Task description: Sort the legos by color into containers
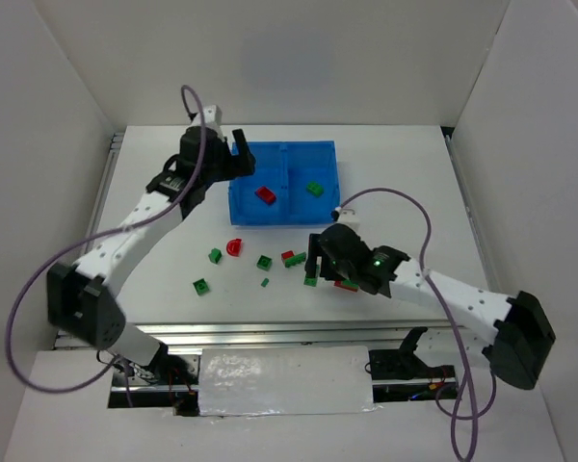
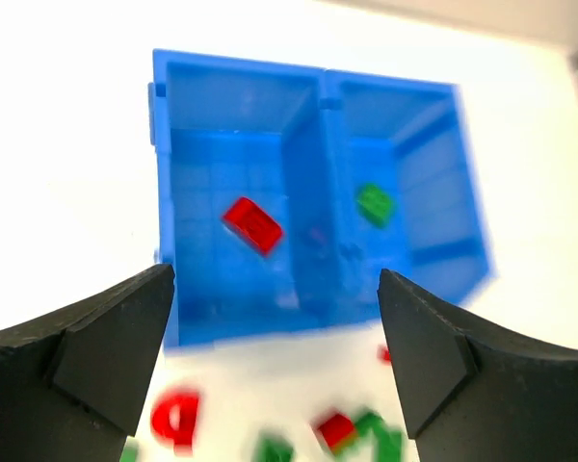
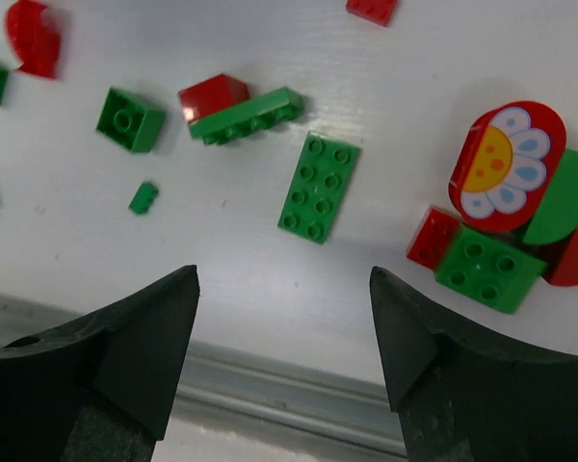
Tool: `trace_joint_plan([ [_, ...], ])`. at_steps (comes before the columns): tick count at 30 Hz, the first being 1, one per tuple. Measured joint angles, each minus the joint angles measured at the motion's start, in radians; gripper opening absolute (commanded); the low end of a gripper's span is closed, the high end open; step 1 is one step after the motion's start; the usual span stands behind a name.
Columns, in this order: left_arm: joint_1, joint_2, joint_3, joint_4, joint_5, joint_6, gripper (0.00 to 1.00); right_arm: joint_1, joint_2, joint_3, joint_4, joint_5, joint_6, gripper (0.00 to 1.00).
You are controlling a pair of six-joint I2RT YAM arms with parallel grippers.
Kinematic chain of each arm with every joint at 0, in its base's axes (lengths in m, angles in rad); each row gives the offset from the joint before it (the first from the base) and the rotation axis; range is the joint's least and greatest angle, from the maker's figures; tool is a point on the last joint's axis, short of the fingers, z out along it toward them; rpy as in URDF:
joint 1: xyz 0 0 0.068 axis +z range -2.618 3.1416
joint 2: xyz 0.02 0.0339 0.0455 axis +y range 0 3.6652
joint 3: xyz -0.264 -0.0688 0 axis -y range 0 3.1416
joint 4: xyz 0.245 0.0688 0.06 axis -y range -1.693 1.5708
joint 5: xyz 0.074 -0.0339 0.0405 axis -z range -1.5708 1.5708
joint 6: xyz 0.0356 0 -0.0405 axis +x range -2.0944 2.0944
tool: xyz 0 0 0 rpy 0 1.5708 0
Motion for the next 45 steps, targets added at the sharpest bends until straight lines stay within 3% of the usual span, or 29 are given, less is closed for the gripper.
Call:
trace_joint_plan([
  [6, -0.124, -0.469, -0.163, -0.113, -0.104, -0.072, 1.0, 0.029, 0.336, 0.138, 0.009, 0.114, 0.051, 0.77],
  [9, -0.128, -0.637, -0.242, -0.208, -0.132, -0.088, 0.99, 0.031, 0.456, 0.171, 0.017, 0.129, 0.062, 0.76],
  [16, -0.126, -0.795, -0.254, -0.443, -0.165, -0.071, 0.99, 0.031, 0.566, 0.177, 0.038, 0.125, 0.08, 0.62],
  [19, -0.126, -0.843, -0.256, -0.499, -0.181, -0.051, 1.0, 0.031, 0.572, 0.176, 0.04, 0.128, 0.084, 0.31],
  [20, -0.126, -0.853, -0.259, -0.509, -0.187, -0.047, 0.99, 0.031, 0.572, 0.175, 0.041, 0.129, 0.085, 0.16],
  [25, -0.126, -0.923, -0.324, -0.537, -0.241, -0.026, 1.0, 0.045, 0.563, 0.169, 0.052, 0.139, 0.106, 0.0],
  [31, -0.126, -0.914, -0.444, -0.536, -0.234, -0.029, 0.99, 0.08, 0.406, 0.173, 0.0, 0.148, 0.082, 0.0],
  [34, -0.126, -0.88, -0.481, -0.529, -0.195, -0.036, 0.99, 0.019, 0.35, 0.255, -0.012, 0.154, 0.017, 0.0],
  [38, -0.126, -0.814, -0.52, -0.484, -0.106, -0.069, 0.98, -0.13, 0.431, 0.454, -0.011, 0.14, -0.106, 0.02],
  [41, -0.126, -0.768, -0.534, -0.467, -0.052, -0.085, 0.99, -0.23, 0.589, 0.688, -0.031, 0.121, -0.199, 0.05],
  [44, -0.126, -0.767, -0.534, -0.467, -0.033, -0.085, 0.99, -0.285, 0.782, 0.942, -0.054, 0.116, -0.274, 0.21],
  [45, -0.126, -0.772, -0.532, -0.468, -0.031, -0.084, 1.0, -0.295, 0.839, 1.016, -0.069, 0.116, -0.293, 0.45],
])
